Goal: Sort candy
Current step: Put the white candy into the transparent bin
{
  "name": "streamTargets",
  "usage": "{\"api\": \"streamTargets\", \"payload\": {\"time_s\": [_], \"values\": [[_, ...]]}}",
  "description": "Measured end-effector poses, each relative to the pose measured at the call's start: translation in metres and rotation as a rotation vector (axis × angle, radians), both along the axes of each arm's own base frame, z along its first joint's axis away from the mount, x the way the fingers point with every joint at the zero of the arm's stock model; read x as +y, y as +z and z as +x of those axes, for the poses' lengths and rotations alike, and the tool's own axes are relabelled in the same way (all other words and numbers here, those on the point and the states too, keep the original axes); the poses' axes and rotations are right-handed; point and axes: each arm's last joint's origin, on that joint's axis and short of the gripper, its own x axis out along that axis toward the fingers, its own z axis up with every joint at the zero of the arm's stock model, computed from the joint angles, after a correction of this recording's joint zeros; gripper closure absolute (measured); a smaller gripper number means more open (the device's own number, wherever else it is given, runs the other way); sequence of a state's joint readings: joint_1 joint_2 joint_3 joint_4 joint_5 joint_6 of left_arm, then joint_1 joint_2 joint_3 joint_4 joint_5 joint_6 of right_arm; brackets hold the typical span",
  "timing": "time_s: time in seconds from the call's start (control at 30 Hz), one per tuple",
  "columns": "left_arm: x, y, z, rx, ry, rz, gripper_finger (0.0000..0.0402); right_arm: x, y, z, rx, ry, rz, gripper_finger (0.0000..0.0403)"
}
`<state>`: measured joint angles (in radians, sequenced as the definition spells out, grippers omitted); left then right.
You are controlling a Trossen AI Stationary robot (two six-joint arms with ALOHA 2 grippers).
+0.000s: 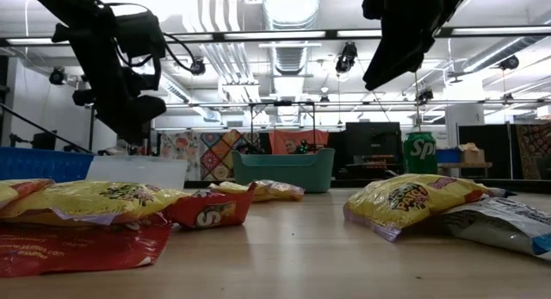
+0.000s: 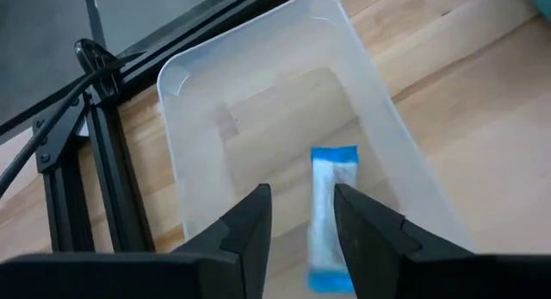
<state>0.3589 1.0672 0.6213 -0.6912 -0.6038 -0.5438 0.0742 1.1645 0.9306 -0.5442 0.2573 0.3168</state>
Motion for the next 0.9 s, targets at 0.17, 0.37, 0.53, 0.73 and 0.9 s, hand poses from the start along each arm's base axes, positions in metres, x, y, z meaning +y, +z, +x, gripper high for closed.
{"api": "streamTargets", "payload": {"time_s": [0.17,0.37,0.53,0.73,0.9], "values": [[-0.010,0.005,0.010,-0.091,-0.084,-0.056,0.0288,0.001,0.000,0.000,-0.010,-0.033,0.054,0.0206],[-0.038,0.015,0.028,-0.193,-0.265,-0.044,0.0295,0.004,-0.001,-0.001,-0.016,-0.093,0.197,0.0207],[-0.069,0.028,0.042,-0.277,-0.455,-0.024,0.0299,0.009,-0.005,-0.005,0.030,-0.147,0.299,0.0207],[-0.099,0.040,0.052,-0.394,-0.641,0.011,0.0299,0.017,-0.011,-0.014,0.119,-0.238,0.370,0.0207],[-0.113,0.044,0.060,-0.461,-0.723,0.038,0.0299,0.023,-0.016,-0.026,0.233,-0.331,0.397,0.0207]]}}
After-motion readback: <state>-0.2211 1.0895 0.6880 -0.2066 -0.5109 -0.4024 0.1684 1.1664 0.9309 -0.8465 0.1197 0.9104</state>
